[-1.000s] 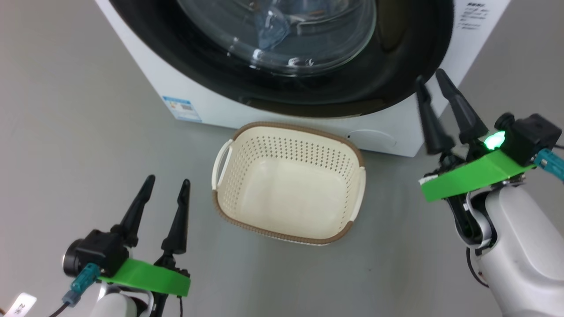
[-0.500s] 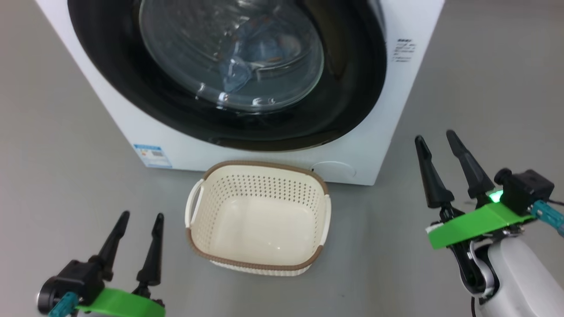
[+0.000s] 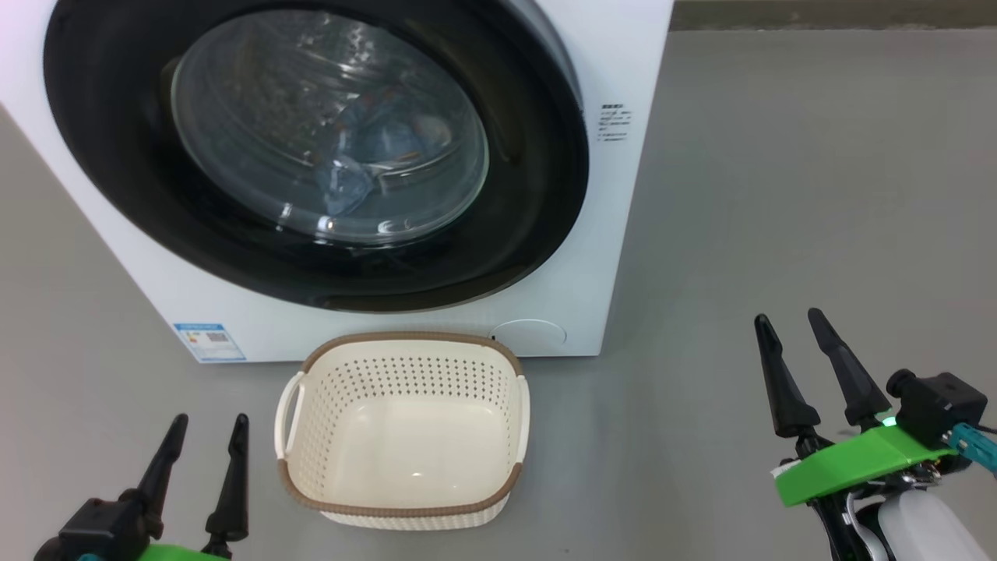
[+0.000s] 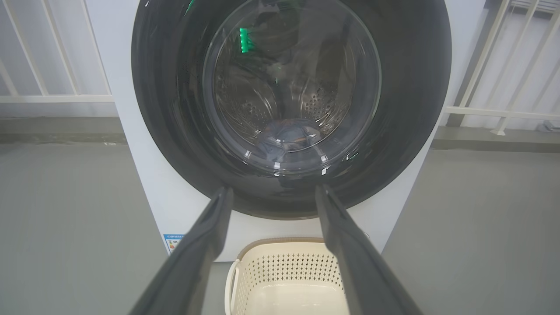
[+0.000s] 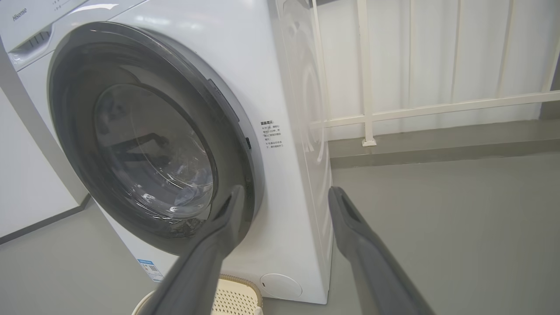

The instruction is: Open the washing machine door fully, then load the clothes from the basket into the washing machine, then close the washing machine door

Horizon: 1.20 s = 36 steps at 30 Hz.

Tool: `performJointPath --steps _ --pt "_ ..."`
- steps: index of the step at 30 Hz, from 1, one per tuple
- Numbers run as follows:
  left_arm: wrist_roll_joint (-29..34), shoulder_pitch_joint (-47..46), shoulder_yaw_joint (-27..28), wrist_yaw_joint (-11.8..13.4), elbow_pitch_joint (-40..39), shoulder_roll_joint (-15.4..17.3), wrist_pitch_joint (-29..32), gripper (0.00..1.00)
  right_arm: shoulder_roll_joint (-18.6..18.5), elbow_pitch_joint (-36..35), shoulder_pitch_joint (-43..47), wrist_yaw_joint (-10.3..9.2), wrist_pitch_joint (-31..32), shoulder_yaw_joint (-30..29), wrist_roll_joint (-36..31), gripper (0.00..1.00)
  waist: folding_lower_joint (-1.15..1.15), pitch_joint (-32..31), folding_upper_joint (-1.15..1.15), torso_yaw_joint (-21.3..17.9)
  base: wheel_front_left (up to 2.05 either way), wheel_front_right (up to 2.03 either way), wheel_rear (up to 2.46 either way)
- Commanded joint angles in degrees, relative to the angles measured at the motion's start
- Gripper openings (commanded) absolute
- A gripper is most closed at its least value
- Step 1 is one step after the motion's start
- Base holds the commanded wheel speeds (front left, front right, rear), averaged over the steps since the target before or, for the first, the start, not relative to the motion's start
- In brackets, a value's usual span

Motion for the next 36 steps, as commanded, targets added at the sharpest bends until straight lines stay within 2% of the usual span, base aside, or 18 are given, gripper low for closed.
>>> performJointPath --steps 1,18,36 --pt "0.7 -0.6 2.2 -0.3 -1.0 1.5 -0.4 1.00 -0.3 -1.5 0.3 -0.15 -0.3 0.4 -0.9 1.00 0.01 -1.0 0.00 -1.3 0.00 0.00 0.00" --pt "1.0 2.3 5.5 -0.3 -0.6 2.3 -0.4 1.00 -0.4 -2.5 4.4 -0.15 -0.3 -2.1 -1.1 1.00 0.01 -2.3 0.00 -5.0 0.00 0.00 0.00" --pt "1.4 3.6 7.7 -0.3 -0.6 1.8 -0.4 1.00 -0.1 -2.9 5.6 -0.15 -0.3 -3.1 -1.5 1.00 0.01 -2.7 0.00 -5.4 0.00 0.00 0.00"
